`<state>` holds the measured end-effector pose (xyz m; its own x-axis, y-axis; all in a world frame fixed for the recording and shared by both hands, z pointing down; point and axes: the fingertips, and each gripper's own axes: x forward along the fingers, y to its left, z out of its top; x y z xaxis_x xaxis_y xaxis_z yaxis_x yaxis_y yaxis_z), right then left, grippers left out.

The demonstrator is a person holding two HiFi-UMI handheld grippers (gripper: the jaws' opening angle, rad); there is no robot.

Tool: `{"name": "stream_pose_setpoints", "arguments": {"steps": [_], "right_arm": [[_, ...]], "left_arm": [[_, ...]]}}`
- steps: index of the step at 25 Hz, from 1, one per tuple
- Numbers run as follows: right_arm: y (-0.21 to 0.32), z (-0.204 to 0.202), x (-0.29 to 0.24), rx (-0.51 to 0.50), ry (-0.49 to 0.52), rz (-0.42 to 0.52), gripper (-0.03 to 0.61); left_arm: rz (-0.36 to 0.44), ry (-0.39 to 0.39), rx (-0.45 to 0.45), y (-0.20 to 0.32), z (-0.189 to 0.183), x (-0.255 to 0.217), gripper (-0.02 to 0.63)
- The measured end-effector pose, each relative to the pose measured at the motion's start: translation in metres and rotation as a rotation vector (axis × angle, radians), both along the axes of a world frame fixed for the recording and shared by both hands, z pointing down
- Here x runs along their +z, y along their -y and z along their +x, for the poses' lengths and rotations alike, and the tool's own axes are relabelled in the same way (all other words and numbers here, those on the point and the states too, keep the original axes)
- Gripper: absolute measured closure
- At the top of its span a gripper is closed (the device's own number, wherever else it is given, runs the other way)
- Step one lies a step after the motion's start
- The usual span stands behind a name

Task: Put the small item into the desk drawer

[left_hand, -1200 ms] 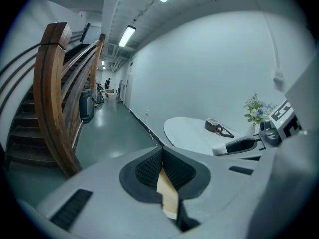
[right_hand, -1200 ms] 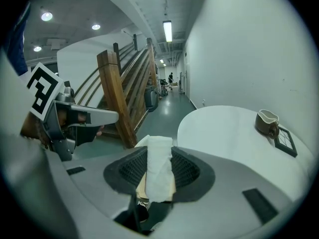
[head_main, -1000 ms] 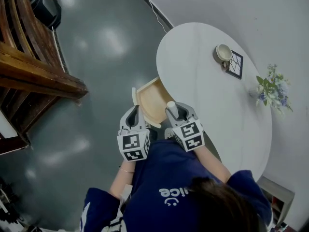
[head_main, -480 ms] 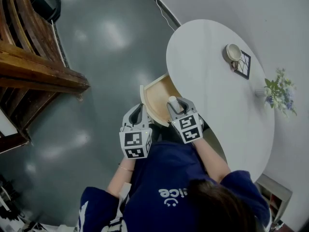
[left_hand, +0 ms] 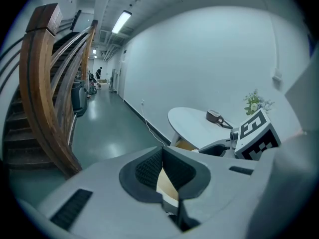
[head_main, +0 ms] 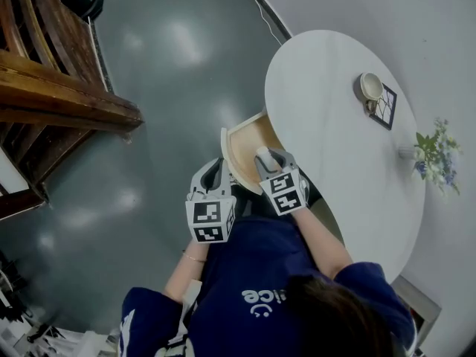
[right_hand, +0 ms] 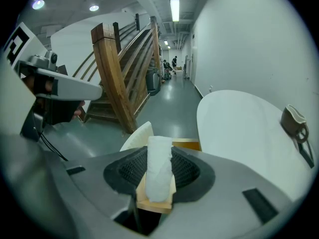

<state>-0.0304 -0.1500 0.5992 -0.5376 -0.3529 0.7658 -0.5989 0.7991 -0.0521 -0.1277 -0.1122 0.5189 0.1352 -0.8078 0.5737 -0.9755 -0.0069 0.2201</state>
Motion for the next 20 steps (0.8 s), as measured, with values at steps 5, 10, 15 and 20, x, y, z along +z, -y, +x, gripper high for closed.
{"name": "stream_pose_setpoints", "arguments": {"steps": [5, 10, 15, 20], "right_arm": [[0.002, -0.006, 0.018, -0.057, -0.05, -0.015, 0.431], [0.004, -0.012, 0.034, -0.082, -0.07, -0.041, 0.431], [0.003, -0.015, 0.049, -0.101, -0.093, -0.064, 0.431], [0.004, -0.016, 0.065, -0.133, -0.127, -0.081, 0.431]], "left_arm": [[-0.029, 0.008, -0.016, -0.001, -0.003, 0.003, 0.609], [-0.056, 0.023, -0.04, -0.005, -0.012, 0.01, 0.609], [-0.102, 0.005, -0.061, -0.008, -0.018, 0.018, 0.609], [-0.121, 0.002, -0.075, -0.005, -0.019, 0.022, 0.609]]}}
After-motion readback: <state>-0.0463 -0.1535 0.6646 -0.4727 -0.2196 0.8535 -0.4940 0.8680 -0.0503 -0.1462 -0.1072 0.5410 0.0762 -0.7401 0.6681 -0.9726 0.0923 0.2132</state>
